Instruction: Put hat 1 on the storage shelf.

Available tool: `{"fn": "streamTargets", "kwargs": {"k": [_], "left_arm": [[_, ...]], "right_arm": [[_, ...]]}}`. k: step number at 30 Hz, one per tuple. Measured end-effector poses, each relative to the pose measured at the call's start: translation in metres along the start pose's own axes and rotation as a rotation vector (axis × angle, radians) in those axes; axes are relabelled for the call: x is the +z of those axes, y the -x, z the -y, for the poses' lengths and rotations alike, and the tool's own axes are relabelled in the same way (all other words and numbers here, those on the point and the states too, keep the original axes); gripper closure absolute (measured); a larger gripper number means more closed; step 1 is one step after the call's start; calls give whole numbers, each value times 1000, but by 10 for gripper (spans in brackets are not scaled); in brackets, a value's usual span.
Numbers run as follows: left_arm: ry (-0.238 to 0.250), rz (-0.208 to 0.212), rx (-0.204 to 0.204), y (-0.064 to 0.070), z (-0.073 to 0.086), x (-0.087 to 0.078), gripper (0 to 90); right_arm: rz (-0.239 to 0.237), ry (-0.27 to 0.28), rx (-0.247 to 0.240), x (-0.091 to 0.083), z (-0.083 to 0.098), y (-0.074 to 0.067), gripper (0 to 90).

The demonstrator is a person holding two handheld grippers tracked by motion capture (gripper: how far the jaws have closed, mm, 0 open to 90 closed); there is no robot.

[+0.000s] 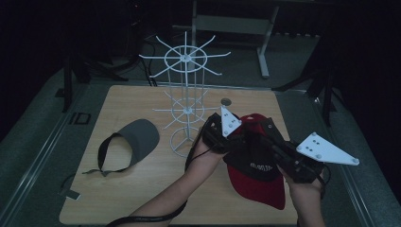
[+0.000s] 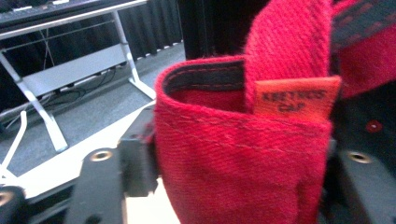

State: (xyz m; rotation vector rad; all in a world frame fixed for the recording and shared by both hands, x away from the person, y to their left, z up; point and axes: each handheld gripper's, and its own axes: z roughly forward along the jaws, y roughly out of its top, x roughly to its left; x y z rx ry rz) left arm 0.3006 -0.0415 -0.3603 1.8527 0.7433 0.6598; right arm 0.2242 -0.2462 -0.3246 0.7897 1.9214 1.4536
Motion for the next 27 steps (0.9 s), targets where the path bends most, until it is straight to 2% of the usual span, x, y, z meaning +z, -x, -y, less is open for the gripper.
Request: {"fn": "streamTargets", "kwargs": {"k": [2,6,7,10,12,16,19,27], "left_arm": [[-3,-1,-9,1,0,0,507],[-14,-35,27,6,-2,0,702],[-15,-42,34,6,-3,0,702],[9,-82,79,9,-6,-2,794],[17,-85,87,10,-8,-4,840],[19,-64,86,10,-14,-3,878],[19,-50,101,11,-16,-2,884],[44,-16,105,10,-20,-3,889]], "right_arm": [[4,-3,-1,0,1,0,868],[4,-15,2,1,6,-2,868],[4,-15,2,1,6,-2,868],[5,-17,2,1,9,-2,868],[3,-19,11,1,12,-2,867],[-1,-23,36,0,21,-3,866],[-8,-26,51,0,25,-2,860],[-24,-32,69,-2,34,-1,851]]}}
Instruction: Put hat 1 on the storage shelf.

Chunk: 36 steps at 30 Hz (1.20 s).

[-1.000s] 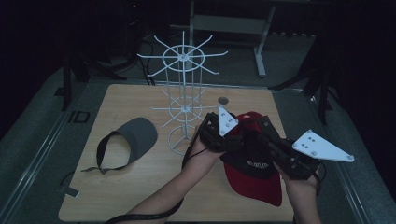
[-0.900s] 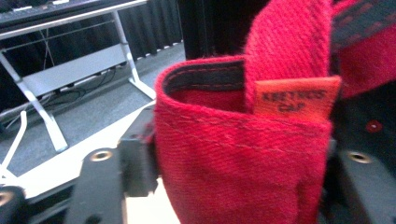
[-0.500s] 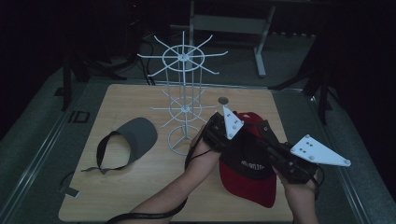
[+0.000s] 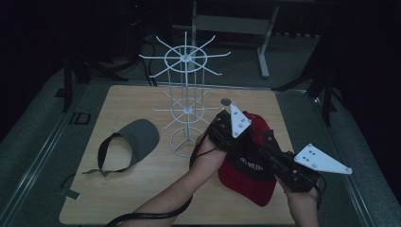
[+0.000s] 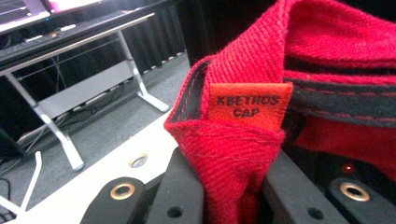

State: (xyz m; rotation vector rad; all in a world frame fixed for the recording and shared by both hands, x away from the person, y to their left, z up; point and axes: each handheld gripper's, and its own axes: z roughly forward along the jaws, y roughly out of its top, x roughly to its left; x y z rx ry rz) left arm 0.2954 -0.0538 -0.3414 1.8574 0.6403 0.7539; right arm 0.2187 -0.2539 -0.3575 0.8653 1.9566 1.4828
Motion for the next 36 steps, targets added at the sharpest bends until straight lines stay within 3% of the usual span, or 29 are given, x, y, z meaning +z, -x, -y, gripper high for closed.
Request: {"fn": "streamTargets", "kwargs": {"k": [6,12,20,23,26,27,29,30,32,34,36], "left_arm": [[4,12,12,2,-3,0,891],[18,21,5,1,-4,-2,891],[107,63,17,1,0,-9,891],[108,66,16,-2,2,-11,890],[118,89,-3,-9,8,-12,890],[134,117,-10,-10,10,-13,889],[147,139,4,-13,14,-15,889],[167,176,4,-15,16,-16,889],[162,192,13,-17,17,-18,889],[160,215,25,-19,18,-19,888],[172,271,41,-22,19,-20,887]], "right_arm": [[-7,-16,-4,-1,4,-2,827],[-29,-12,-6,-3,4,-2,630],[-60,1,-19,-15,0,0,553],[-82,30,1,-22,-2,5,541],[-71,66,24,-33,-5,14,540],[-59,72,32,-36,-5,17,544],[-26,69,41,-39,-6,24,560],[-13,63,36,-40,-6,27,568],[3,47,35,-40,-7,30,572],[-6,36,33,-39,-7,31,573],[-18,23,17,-35,-7,28,571]]}}
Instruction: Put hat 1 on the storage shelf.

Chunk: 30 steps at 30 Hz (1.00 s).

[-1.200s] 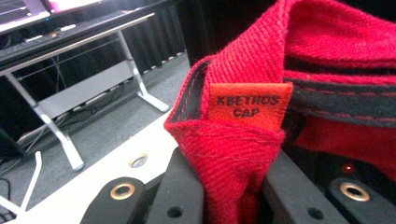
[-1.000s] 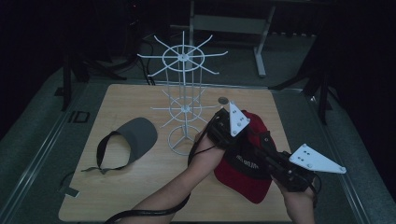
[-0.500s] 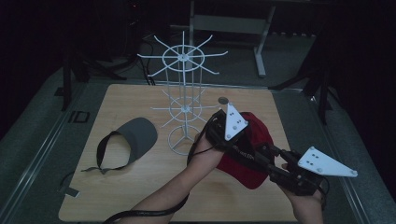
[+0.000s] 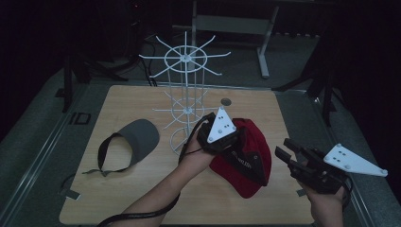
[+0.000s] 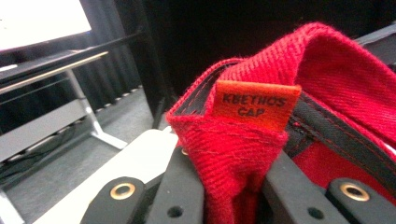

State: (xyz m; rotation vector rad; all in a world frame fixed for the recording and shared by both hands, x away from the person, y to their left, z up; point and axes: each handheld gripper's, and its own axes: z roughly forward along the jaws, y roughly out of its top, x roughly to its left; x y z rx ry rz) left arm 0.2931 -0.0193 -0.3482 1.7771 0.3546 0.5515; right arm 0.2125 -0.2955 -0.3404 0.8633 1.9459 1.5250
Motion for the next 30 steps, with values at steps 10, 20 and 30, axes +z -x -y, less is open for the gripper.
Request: {"fn": "streamTargets", "kwargs": {"k": [10,20,30], "left_arm": [[33,204,39,1,2,-5,886],[41,229,28,4,-1,-5,885],[39,260,31,5,1,-4,881]], "right_arm": [[-99,-43,-21,24,-2,-8,530],[-130,-60,-61,31,-4,-17,608],[-135,-68,-81,29,-5,-21,882]]}}
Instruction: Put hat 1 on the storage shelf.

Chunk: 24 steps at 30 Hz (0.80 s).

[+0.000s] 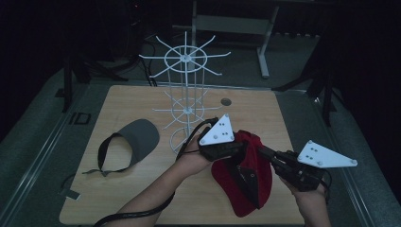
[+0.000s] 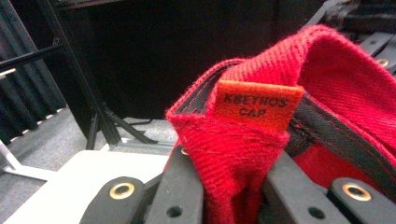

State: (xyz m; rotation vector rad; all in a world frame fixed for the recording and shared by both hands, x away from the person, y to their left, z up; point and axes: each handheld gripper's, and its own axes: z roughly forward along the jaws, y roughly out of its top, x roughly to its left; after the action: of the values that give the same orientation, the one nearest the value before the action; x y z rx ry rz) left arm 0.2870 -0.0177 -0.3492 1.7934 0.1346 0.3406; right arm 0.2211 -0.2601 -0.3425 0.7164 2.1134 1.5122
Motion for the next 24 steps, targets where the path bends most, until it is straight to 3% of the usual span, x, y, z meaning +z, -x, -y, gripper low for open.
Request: {"fn": "streamTargets", "kwargs": {"k": [8,15,24], "left_arm": [[-2,-23,9,5,-3,-2,835],[-6,-61,0,4,-1,-12,700],[-61,-117,-13,3,13,-26,696]], "right_arm": [[12,40,28,-7,-4,2,885],[36,65,55,-14,-6,7,885],[66,87,67,-21,-8,12,885]]}}
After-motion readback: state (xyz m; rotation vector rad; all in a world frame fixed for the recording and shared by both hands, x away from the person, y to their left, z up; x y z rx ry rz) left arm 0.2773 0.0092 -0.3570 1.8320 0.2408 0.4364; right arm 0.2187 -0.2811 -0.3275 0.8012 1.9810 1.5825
